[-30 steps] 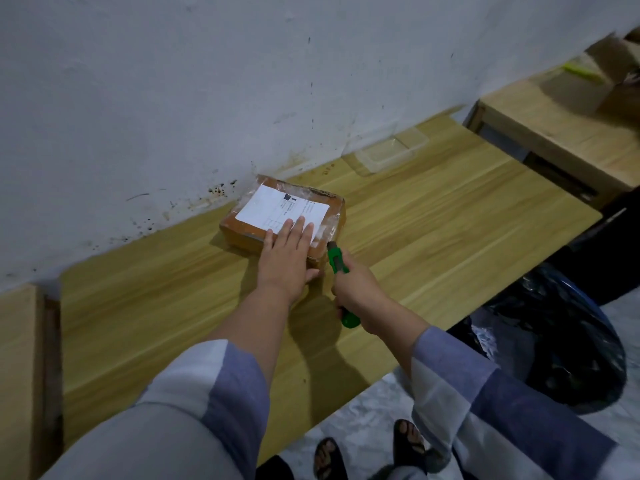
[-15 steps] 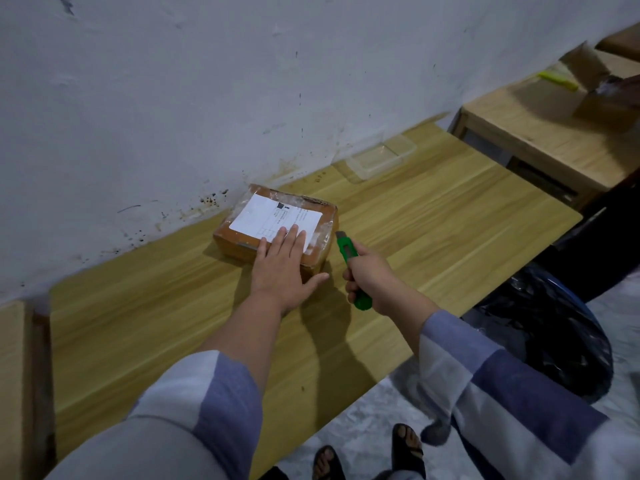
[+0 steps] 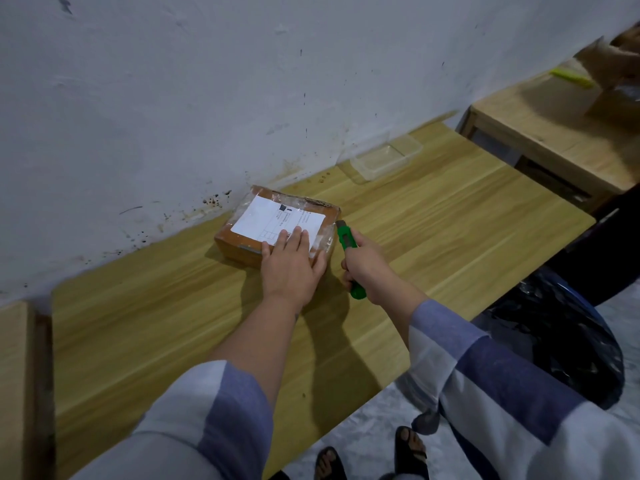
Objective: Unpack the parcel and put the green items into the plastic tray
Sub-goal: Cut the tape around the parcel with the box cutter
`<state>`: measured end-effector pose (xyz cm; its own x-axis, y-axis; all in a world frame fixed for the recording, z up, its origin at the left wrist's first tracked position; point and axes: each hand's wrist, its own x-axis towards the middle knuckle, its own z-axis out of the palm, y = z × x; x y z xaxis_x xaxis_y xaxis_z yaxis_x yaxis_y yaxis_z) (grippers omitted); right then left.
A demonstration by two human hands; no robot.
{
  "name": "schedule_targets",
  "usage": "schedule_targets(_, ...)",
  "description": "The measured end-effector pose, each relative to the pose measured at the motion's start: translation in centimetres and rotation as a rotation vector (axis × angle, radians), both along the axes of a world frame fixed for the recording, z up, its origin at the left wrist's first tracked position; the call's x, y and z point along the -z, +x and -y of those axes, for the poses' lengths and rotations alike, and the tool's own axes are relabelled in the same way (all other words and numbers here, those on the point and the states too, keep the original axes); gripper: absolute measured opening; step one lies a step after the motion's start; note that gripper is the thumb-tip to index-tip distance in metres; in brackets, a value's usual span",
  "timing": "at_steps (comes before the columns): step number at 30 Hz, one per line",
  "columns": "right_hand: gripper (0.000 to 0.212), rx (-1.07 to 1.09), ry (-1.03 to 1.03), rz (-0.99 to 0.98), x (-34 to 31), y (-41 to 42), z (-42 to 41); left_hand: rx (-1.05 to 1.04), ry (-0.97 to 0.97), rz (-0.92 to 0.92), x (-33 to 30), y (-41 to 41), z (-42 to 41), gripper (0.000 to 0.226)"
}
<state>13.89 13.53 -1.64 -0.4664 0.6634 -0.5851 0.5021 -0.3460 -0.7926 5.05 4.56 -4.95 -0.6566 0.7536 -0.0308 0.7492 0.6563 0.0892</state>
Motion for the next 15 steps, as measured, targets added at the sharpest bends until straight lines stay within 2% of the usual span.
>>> schedule_targets(9, 0.065, -0.013, 0.043, 0.051, -0.37, -0.36, -0.25, -0.002, -0.045, 0.002, 0.19, 0.4, 0.03, 0.061)
schedule_targets(15, 0.068, -0.08, 0.078, 0.088, -0.31, -0.84, 0.27, 0.048, -0.047, 0.113, 0.64, -0.37, 0.64, 0.066)
